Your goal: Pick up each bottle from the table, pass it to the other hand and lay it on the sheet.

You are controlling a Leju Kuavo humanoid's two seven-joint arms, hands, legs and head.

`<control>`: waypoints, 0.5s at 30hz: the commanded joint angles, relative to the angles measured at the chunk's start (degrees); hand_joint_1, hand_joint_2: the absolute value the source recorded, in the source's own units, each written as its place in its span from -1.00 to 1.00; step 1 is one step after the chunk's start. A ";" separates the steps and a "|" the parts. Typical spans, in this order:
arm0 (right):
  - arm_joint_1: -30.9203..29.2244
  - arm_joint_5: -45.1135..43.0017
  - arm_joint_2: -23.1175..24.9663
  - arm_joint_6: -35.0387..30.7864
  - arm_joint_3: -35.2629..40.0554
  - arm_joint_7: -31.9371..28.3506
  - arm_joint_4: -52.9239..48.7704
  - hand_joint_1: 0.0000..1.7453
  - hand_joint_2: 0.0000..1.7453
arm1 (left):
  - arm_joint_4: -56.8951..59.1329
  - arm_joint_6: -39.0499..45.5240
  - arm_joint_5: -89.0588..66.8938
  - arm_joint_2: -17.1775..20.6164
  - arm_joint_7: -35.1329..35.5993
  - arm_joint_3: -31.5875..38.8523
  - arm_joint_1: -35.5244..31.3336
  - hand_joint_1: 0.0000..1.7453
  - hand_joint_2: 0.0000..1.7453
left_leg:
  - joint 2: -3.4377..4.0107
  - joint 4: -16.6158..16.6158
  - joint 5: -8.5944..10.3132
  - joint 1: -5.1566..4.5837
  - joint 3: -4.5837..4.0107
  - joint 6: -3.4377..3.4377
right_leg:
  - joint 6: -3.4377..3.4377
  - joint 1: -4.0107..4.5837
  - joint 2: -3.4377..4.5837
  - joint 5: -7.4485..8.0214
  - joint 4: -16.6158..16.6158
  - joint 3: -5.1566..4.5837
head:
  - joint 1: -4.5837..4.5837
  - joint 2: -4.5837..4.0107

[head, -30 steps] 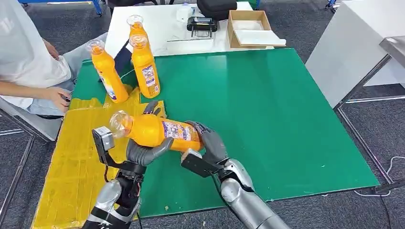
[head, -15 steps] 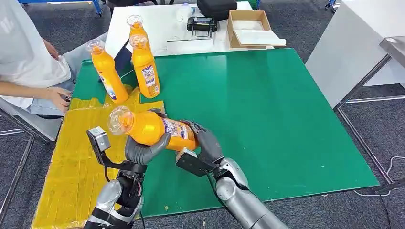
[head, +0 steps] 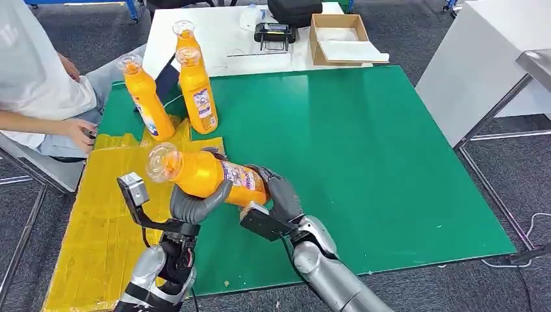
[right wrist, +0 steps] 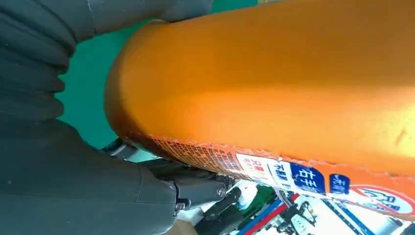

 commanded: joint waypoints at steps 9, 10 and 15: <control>5.79 -15.70 -2.15 2.55 -6.15 -3.55 -11.16 -1.00 1.00 | -0.44 20.11 -28.77 6.01 -7.44 -3.15 -3.38 1.00 1.00 | -0.19 0.02 -0.10 0.06 0.19 -0.15 | -0.13 0.07 -0.24 -0.16 0.03 0.25 | 0.00 0.00; 7.90 -20.63 -2.55 5.44 -7.67 -3.68 -14.87 -1.00 1.00 | -0.41 24.46 -36.19 7.33 -7.47 -3.11 -3.43 1.00 1.00 | -0.14 0.00 -0.06 0.06 0.12 -0.12 | -0.11 0.07 -0.17 -0.10 0.00 0.16 | 0.00 0.00; 14.98 -26.06 -5.65 7.19 -11.21 -3.92 -27.27 -1.00 -1.00 | -0.60 30.73 -58.24 9.29 -1.46 -1.87 -1.38 1.00 1.00 | -0.21 0.01 -0.17 0.08 0.33 -0.18 | -0.16 0.09 -0.27 -0.23 0.01 0.38 | 0.00 0.00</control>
